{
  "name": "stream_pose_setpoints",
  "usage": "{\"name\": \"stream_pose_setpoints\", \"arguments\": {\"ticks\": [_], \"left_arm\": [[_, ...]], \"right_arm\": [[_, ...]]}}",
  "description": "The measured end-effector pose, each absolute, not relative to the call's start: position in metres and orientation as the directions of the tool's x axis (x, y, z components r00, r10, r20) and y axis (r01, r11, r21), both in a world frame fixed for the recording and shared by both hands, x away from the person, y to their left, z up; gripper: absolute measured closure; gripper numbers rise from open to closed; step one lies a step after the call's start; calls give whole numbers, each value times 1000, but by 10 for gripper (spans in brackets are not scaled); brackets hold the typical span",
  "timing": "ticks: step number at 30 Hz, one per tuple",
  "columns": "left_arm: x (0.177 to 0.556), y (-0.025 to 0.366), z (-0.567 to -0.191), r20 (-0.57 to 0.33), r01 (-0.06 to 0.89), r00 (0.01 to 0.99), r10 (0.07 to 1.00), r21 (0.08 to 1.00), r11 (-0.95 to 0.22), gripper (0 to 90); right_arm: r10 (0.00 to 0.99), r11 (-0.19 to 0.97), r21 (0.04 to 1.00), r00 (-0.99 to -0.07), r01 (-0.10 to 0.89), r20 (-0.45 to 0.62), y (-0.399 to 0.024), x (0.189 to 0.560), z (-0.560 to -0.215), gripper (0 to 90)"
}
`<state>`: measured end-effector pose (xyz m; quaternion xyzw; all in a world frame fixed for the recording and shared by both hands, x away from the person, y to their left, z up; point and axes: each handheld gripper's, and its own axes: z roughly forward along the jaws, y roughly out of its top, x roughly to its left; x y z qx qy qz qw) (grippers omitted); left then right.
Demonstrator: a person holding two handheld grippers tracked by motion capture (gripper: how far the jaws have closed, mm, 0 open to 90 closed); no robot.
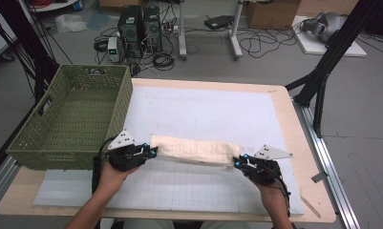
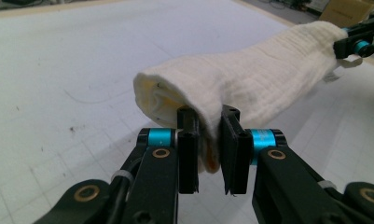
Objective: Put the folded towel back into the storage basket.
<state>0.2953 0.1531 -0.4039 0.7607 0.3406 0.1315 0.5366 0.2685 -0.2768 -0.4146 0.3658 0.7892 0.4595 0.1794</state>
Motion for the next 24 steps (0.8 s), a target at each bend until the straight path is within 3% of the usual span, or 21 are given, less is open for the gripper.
{"name": "stream_pose_setpoints", "arguments": {"ticks": [13, 24], "left_arm": [[289, 168, -362, -138, 299, 737, 662, 944, -136, 783], [283, 198, -340, -123, 271, 709, 694, 957, -107, 783]], "right_arm": [[733, 257, 906, -678, 336, 43, -272, 280, -379, 798], [690, 293, 918, -723, 265, -11, -247, 304, -348, 798]]}}
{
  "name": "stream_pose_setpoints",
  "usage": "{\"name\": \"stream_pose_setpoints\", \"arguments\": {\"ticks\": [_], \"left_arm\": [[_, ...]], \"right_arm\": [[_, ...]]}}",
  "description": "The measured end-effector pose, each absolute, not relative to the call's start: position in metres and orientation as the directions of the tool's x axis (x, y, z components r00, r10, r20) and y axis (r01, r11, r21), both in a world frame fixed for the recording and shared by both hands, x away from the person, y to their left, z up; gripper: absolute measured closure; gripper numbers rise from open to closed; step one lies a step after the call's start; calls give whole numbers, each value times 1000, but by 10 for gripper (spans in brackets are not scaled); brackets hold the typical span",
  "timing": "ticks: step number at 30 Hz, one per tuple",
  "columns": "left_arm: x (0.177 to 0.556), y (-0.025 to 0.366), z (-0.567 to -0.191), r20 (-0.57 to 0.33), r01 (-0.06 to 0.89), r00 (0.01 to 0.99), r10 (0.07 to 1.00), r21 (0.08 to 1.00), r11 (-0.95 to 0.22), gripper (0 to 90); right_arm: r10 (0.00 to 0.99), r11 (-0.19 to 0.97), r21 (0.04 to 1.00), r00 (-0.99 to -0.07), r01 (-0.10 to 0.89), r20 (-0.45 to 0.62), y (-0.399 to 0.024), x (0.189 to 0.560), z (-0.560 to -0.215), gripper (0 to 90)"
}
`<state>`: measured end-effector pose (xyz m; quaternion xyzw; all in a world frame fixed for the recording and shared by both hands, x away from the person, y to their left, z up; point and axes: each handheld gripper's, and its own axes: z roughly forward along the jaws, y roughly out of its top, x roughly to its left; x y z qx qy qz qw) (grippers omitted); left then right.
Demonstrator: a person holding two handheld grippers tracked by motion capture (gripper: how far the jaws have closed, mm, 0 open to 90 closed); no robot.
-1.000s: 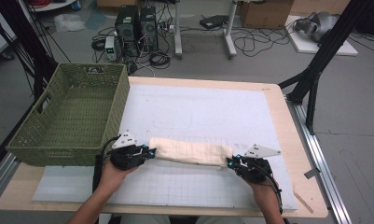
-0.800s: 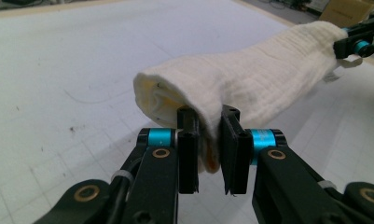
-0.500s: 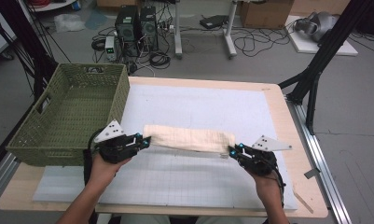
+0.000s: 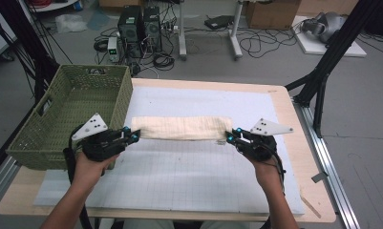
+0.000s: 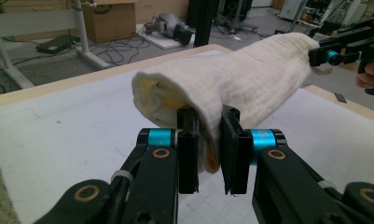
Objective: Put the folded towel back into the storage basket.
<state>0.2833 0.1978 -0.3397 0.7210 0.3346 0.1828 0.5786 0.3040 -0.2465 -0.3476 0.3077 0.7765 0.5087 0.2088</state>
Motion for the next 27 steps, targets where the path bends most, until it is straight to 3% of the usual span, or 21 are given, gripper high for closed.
{"name": "stream_pose_setpoints", "arguments": {"ticks": [27], "left_arm": [[263, 293, -321, -117, 236, 572, 812, 971, -26, 783]], "right_arm": [[553, 309, 942, -830, 128, -69, -142, 363, -320, 797]]}}
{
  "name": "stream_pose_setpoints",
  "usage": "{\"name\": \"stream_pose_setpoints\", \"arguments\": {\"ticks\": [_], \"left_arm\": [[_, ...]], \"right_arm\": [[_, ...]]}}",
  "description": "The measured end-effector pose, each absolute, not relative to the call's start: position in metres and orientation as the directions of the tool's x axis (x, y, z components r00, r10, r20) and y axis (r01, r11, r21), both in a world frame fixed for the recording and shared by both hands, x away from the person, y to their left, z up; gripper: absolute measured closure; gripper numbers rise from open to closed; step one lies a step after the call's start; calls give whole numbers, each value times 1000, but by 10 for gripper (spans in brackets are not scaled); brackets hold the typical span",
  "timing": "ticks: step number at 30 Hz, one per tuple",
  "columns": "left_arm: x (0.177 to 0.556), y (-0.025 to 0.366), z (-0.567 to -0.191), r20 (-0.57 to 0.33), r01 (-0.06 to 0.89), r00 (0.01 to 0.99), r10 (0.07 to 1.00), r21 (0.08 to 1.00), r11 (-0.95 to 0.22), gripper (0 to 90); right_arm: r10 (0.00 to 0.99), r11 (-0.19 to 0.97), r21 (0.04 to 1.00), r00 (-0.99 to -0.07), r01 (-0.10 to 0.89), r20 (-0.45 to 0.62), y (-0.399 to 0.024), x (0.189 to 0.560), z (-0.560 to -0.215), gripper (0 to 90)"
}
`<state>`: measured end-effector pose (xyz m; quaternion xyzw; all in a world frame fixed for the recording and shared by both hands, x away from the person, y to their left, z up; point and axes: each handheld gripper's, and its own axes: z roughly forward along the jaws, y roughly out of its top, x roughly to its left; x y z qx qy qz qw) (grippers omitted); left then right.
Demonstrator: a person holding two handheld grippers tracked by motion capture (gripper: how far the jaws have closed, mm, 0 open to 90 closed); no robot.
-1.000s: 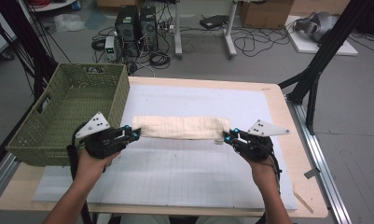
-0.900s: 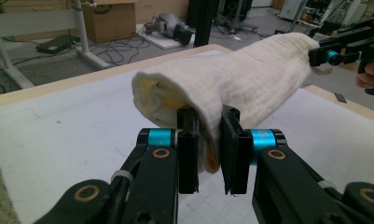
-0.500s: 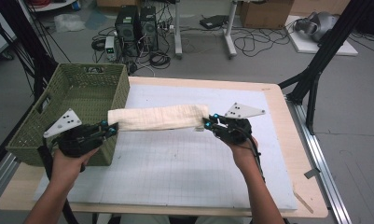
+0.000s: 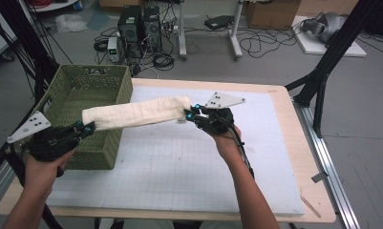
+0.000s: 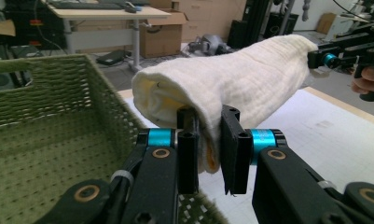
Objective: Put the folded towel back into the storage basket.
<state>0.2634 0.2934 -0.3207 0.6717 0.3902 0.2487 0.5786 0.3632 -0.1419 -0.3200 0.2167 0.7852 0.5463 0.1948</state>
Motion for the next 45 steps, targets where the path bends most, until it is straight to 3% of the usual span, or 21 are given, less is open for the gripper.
{"name": "stream_pose_setpoints", "arguments": {"ticks": [20, 45], "left_arm": [[246, 363, -319, -146, 215, 443, 884, 975, 53, 783], [226, 416, -335, -139, 229, 303, 943, 971, 69, 781]], "right_arm": [[467, 258, 964, -882, 70, -61, -54, 404, -302, 797], [438, 343, 935, -895, 86, -79, 63, 453, -299, 797]]}}
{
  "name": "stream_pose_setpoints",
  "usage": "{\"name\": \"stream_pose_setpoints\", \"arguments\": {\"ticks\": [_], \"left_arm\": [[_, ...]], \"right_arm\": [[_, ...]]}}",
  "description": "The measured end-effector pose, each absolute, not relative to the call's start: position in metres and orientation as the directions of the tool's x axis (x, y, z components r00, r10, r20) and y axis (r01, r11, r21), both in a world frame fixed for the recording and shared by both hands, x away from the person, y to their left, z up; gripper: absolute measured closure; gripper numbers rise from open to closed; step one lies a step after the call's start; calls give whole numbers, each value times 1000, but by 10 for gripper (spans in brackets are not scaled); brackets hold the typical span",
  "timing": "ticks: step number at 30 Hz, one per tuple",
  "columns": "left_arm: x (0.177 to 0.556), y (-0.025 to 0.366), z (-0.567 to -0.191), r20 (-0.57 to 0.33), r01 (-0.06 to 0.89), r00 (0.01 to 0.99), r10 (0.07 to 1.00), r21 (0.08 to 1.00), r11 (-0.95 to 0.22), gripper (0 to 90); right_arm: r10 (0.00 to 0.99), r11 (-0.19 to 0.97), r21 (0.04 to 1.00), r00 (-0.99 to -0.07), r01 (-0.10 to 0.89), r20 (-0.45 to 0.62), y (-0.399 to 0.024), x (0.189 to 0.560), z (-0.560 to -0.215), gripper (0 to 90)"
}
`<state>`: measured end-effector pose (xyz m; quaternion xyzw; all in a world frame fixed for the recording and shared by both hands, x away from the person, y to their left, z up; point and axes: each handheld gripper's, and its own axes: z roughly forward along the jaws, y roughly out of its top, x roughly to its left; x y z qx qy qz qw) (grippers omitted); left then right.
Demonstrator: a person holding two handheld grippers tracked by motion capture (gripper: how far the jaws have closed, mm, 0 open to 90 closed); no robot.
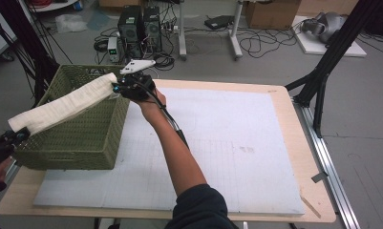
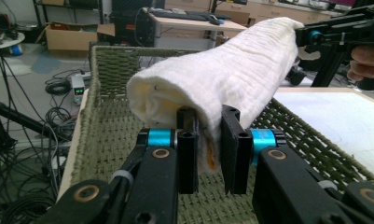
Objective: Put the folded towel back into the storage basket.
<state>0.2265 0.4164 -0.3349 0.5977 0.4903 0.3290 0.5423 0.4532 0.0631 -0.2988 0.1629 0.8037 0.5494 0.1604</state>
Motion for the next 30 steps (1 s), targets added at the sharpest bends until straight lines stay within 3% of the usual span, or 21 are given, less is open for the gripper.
{"name": "stream_pose_setpoints", "arguments": {"ticks": [22, 24, 27, 30], "left_arm": [[229, 425, -345, -104, 254, 248, 963, 966, 38, 771], [235, 427, -348, -116, 299, 241, 964, 953, 40, 699], [234, 428, -347, -125, 318, 225, 966, 947, 48, 447], [224, 429, -340, -84, 279, 207, 975, 960, 23, 349]], "right_arm": [[490, 370, 924, -866, 99, -103, 112, 468, -307, 795], [517, 390, 915, -847, 103, -125, 118, 471, -311, 726], [542, 422, 897, -830, 133, -132, 120, 474, -318, 566], [531, 433, 893, -835, 121, -144, 113, 474, -316, 537]]}}
